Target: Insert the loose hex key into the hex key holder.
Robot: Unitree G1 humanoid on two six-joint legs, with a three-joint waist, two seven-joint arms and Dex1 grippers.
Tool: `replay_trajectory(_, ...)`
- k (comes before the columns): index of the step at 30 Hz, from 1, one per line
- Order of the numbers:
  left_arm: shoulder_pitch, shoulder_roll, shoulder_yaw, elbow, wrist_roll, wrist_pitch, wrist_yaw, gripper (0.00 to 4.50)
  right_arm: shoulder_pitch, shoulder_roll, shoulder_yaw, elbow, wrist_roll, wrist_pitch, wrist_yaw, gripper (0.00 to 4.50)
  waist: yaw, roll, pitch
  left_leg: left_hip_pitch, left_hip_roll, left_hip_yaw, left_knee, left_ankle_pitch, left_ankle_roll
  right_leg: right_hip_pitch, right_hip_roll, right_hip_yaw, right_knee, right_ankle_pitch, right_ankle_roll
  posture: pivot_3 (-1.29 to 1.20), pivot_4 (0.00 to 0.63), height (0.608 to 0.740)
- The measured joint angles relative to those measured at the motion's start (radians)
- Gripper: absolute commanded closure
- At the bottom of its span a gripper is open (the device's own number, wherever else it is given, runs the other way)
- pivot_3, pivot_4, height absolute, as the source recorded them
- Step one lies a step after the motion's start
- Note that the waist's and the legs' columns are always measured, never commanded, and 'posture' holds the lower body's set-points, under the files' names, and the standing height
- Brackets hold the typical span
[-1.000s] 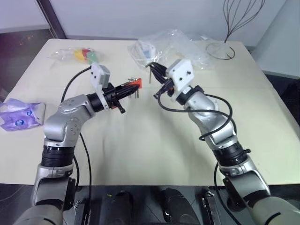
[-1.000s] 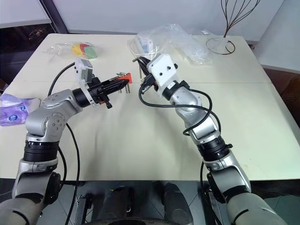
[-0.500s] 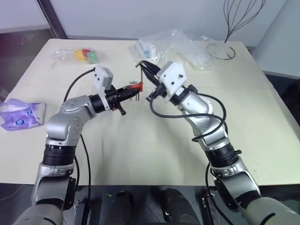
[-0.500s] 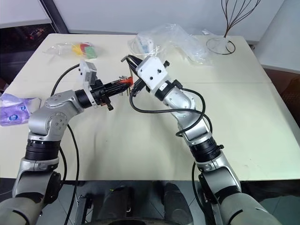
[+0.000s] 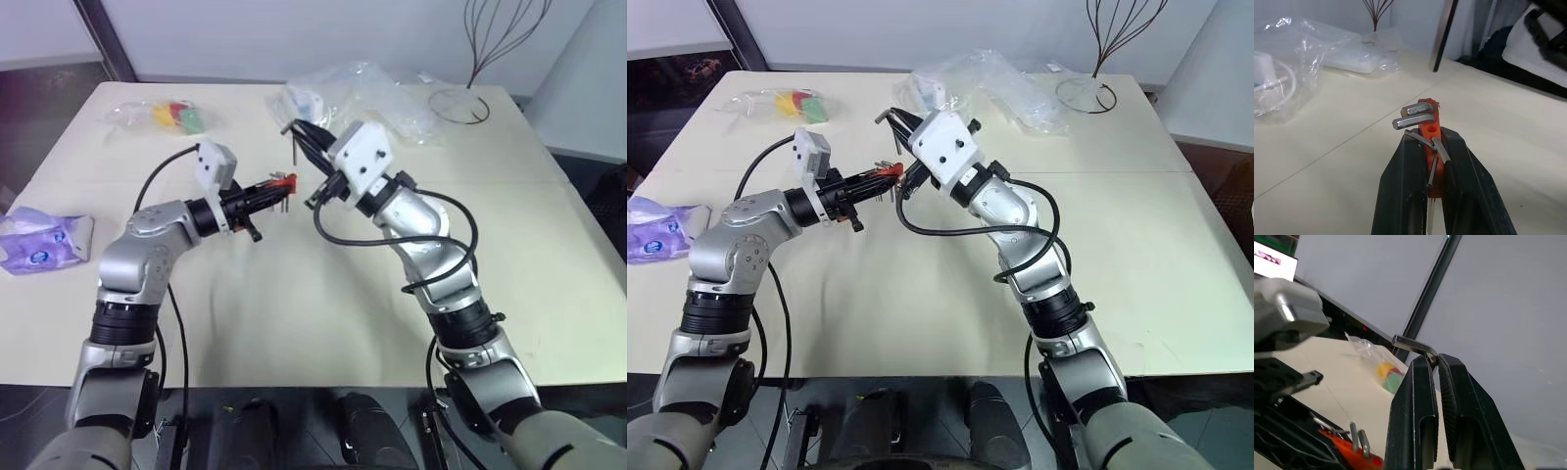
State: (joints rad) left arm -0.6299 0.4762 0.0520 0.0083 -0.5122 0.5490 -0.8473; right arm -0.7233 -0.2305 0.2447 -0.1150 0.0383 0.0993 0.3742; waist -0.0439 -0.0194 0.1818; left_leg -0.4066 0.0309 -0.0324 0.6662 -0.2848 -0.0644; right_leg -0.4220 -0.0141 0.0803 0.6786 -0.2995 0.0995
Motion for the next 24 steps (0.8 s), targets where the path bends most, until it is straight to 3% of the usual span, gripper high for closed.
replay_trajectory(24, -0.001, -0.006, 0.0, -0.011, -0.001, -0.003, 0.004, 4.5, 0.03, 0.021, 0.0, 0.001, -0.024, 0.003, 0.025, 4.46, 0.0, 0.0, 0.0, 0.0, 0.0, 0.0, 0.001, 0.0, -0.001, -0.001, 0.0, 0.0, 0.003, 0.0, 0.0, 0.0, 0.15, 0.74)
